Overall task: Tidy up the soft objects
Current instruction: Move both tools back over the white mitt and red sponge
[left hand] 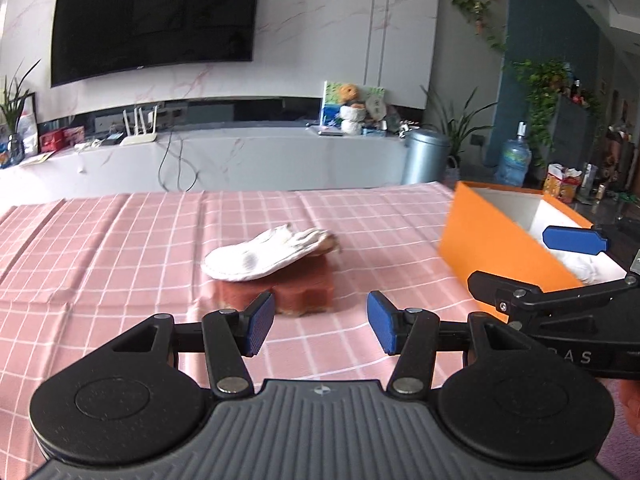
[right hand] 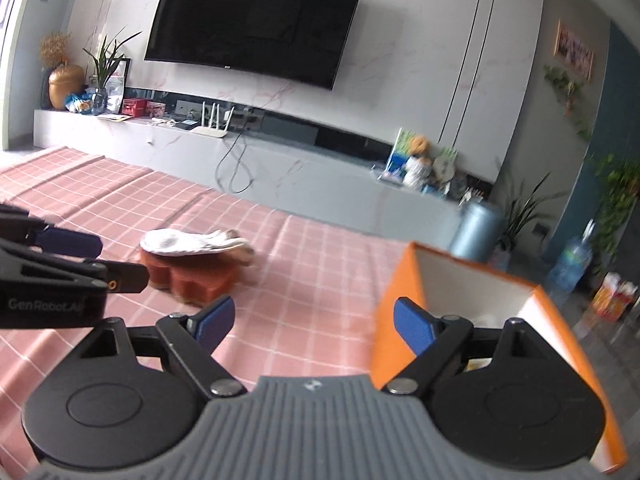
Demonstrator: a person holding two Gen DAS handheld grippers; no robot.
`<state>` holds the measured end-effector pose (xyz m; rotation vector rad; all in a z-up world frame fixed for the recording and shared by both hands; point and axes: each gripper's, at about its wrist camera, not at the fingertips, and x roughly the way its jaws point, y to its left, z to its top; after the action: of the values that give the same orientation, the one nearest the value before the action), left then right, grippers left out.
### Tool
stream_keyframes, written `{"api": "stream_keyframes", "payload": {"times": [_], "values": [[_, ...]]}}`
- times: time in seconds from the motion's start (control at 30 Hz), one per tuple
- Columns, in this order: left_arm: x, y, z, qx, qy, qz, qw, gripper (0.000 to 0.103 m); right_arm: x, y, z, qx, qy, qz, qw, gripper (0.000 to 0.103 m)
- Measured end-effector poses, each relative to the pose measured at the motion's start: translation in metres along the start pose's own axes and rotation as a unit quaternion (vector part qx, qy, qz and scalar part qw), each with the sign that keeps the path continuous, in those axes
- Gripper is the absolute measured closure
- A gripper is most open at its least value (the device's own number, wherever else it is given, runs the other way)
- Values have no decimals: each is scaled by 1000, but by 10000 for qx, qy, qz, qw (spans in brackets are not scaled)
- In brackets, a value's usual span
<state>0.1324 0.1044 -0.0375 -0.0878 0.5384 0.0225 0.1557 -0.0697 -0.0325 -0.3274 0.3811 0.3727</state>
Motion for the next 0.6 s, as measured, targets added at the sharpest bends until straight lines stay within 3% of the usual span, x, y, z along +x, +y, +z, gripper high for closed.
{"api": "stream_keyframes", "payload": {"times": [0.27,0.6], "values": [[14,23,7,110,4,-111,9999,41,41,25,4,397,240,415,9981,19],[50,49,18,703,77,-290,9971,41,103,40,18,396,473,568,9965,35]]}}
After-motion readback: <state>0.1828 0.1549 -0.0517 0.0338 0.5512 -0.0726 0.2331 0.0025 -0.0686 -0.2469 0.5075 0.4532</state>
